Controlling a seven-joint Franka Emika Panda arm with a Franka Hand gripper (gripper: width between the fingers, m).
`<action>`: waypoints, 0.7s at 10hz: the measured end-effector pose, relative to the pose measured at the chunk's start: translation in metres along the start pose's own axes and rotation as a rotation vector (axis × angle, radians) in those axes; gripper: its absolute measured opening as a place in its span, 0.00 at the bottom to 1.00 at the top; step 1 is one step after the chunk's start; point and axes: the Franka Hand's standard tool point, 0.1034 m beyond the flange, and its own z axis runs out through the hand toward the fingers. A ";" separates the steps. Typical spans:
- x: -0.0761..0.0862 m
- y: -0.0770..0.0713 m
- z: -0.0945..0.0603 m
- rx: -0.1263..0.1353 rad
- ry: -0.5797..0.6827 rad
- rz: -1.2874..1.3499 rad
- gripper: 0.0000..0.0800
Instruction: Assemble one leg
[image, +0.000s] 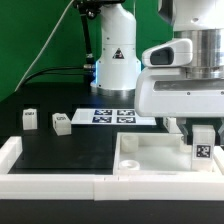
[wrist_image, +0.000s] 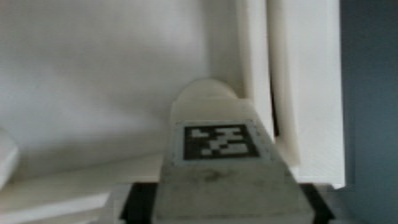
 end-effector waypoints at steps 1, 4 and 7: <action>0.000 0.003 0.001 -0.002 0.010 0.092 0.36; 0.004 0.024 0.000 -0.044 0.049 0.429 0.38; 0.007 0.038 -0.001 -0.071 0.070 0.549 0.39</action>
Offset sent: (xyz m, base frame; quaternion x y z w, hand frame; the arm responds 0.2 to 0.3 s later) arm -0.0085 0.0022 -0.0054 0.0226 0.0166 0.2736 0.9614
